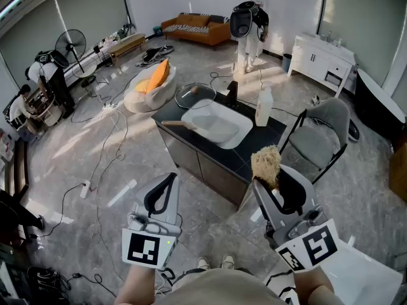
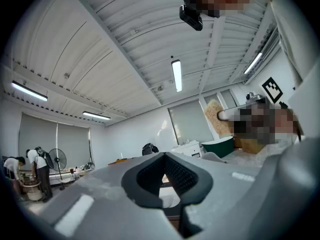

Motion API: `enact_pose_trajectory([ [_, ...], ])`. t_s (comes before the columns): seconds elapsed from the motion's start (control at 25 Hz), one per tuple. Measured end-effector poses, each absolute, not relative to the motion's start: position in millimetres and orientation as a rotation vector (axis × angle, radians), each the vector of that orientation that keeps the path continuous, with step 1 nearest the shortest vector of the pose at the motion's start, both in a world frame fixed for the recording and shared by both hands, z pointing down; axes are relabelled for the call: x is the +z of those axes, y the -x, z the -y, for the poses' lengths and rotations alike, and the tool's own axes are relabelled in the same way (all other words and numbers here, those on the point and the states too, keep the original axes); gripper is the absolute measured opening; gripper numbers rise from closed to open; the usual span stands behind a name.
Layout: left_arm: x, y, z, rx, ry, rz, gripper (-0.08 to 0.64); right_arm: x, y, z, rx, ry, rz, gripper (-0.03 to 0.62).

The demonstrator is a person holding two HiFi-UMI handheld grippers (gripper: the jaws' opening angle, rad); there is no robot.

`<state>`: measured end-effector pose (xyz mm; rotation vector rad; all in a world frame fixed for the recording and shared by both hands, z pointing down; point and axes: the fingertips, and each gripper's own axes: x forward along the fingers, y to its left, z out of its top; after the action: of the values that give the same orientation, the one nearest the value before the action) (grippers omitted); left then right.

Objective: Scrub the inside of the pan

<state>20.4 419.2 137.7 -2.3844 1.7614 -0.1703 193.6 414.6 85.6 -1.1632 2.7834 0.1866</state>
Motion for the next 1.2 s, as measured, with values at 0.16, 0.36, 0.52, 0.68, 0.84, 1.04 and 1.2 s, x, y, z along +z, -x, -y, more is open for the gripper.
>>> enact_pose_trajectory([
  [0.16, 141.7, -19.9, -412.7, -0.187, 2.377, -1.763, 0.002, 91.2, -194.5, -407.9, 0.154, 1.146, -2.781, 0.164],
  [0.36, 142.9, -21.3, -409.6, -0.183, 2.384, -1.763, 0.002, 93.3, -196.5, -405.0, 0.132, 1.142, -2.783, 0.166],
  [0.52, 143.2, -29.1, -403.9, -0.191, 2.386, -1.764, 0.002, 96.5, -202.0, -399.9, 0.118, 1.126, -2.795, 0.166],
  [0.68, 146.9, -31.8, -398.8, -0.215, 2.365, -1.752, 0.002, 102.8, -204.7, -395.2, 0.112, 1.106, -2.808, 0.166],
  [0.84, 150.4, -38.1, -398.3, -0.202, 2.348, -1.738, 0.002, 108.4, -209.4, -393.3, 0.119, 1.085, -2.817, 0.166],
  [1.04, 156.3, -50.9, -389.7, -0.253, 2.34, -1.782, 0.002, 113.7, -222.4, -380.7, 0.104, 1.059, -2.831, 0.166],
  [1.2, 157.9, -49.9, -381.2, -0.25, 2.321, -1.78, 0.002, 117.1, -222.1, -368.5, 0.112, 1.032, -2.838, 0.166],
])
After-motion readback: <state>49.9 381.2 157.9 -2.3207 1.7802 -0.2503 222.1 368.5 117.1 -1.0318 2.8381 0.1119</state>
